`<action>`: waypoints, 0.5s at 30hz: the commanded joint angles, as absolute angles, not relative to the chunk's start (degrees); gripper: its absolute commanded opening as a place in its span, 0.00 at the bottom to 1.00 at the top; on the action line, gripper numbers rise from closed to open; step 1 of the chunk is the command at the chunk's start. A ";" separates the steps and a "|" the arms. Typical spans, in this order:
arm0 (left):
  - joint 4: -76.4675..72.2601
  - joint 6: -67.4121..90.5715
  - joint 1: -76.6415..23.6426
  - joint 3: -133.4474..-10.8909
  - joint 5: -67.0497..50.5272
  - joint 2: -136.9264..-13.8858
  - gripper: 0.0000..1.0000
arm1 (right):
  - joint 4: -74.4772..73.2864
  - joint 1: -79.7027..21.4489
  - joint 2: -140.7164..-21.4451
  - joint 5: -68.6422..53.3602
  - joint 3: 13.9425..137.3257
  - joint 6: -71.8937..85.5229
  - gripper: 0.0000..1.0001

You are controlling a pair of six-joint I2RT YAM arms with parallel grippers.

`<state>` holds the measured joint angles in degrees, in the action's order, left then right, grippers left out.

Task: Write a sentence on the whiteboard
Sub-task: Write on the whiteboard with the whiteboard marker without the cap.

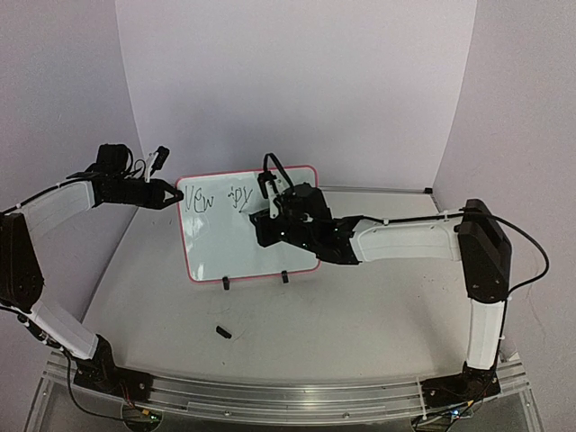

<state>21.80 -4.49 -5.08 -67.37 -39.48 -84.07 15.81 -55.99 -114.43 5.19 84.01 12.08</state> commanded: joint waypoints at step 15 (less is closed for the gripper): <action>21.24 -5.11 -4.99 -68.38 -39.46 -84.74 0.15 | 19.50 -57.04 -106.34 11.69 80.50 11.64 0.00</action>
